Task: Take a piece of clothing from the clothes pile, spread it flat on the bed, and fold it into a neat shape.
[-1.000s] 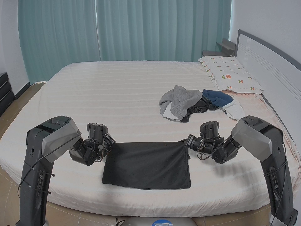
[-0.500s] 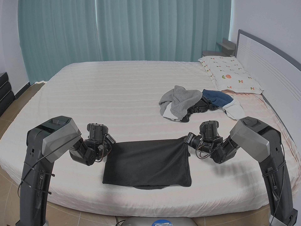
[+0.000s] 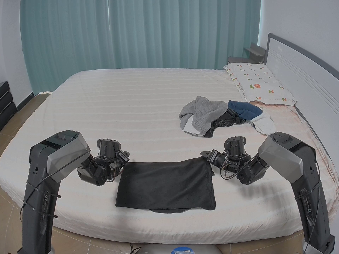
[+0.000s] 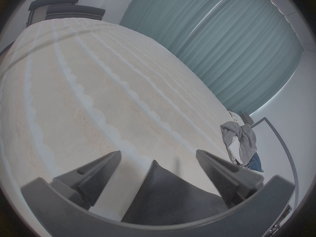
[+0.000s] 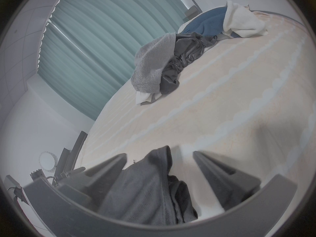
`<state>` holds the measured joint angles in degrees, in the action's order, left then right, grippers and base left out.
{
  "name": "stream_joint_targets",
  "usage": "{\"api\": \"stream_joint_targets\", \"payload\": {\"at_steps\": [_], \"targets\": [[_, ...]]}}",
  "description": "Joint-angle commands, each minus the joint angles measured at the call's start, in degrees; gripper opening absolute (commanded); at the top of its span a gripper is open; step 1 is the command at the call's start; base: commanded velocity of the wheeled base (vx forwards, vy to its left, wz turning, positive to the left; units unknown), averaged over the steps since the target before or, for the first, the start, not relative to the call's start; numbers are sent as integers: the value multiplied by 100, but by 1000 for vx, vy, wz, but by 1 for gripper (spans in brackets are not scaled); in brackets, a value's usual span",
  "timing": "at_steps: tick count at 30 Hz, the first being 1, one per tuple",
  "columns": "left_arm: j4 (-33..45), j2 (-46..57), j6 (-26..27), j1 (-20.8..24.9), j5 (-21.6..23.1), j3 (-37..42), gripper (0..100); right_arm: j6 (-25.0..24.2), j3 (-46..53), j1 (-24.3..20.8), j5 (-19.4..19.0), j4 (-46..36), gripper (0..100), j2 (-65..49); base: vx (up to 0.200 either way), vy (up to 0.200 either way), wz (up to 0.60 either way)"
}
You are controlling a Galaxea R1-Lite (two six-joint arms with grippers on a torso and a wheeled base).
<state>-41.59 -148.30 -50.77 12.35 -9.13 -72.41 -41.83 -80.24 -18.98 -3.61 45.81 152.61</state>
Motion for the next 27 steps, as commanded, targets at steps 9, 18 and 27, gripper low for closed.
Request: {"api": "stream_joint_targets", "payload": {"at_steps": [9,18,27], "targets": [[-51,231,-82,-31,96,219,100,-177,2601,0,-720,736,100,-1550,0,0,0],[-244,864,-653,-154,1045,869,100,175,4078,-334,-1256,1879,100,-1410,0,0,0],[-464,855,-609,-163,1142,957,100,535,4280,-405,-1248,1931,100,-1383,0,0,0]]}}
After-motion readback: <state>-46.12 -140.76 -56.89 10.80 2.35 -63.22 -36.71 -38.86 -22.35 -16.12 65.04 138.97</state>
